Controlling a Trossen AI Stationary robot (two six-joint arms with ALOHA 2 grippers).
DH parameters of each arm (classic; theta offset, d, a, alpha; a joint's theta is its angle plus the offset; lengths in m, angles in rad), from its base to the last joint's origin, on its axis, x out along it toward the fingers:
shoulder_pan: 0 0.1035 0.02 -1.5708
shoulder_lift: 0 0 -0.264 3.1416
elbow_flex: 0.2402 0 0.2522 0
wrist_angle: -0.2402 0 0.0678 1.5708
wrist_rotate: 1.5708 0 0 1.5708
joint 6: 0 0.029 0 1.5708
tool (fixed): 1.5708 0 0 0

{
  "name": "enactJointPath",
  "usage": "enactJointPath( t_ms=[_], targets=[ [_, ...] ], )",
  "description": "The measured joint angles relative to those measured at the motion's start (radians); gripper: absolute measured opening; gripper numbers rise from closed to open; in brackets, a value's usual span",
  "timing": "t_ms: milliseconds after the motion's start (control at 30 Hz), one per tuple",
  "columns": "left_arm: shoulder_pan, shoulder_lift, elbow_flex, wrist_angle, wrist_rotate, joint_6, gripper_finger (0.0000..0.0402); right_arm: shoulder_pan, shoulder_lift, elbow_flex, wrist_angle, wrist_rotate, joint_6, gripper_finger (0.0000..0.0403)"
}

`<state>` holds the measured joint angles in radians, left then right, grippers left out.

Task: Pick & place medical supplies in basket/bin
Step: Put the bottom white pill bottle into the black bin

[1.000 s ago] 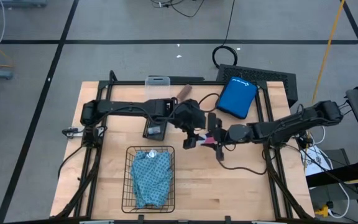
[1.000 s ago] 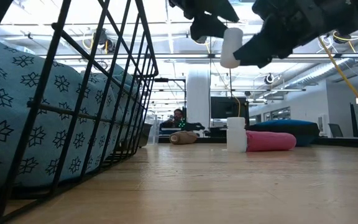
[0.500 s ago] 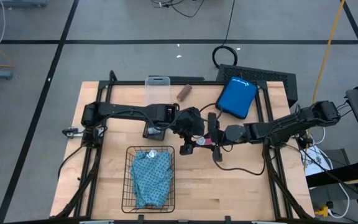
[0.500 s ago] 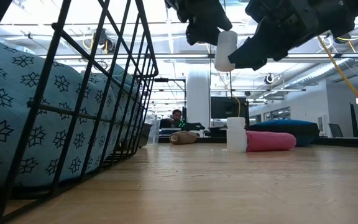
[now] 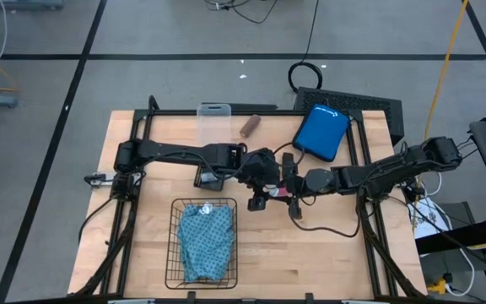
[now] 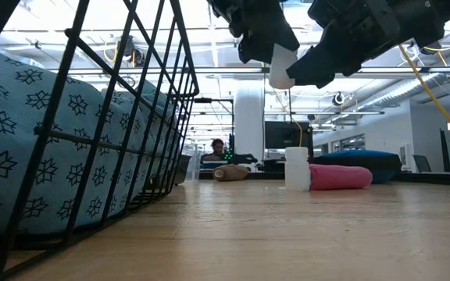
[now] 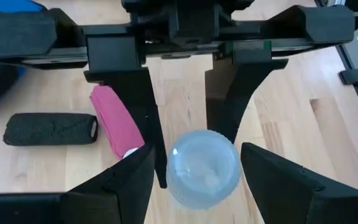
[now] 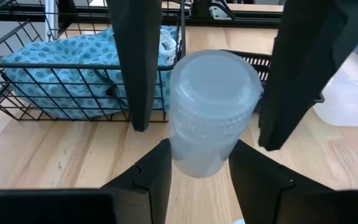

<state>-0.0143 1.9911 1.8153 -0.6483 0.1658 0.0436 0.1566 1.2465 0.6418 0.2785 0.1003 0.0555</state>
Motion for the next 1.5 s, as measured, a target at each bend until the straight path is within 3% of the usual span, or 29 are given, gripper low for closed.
enactJointPath(
  t_ms=[1500],
  targets=[
    [-0.002,-0.009,0.000,-0.029,-0.069,-0.022,0.0246,0.000,0.000,-0.001,-0.011,-0.001,0.008,0.0135]
  ],
)
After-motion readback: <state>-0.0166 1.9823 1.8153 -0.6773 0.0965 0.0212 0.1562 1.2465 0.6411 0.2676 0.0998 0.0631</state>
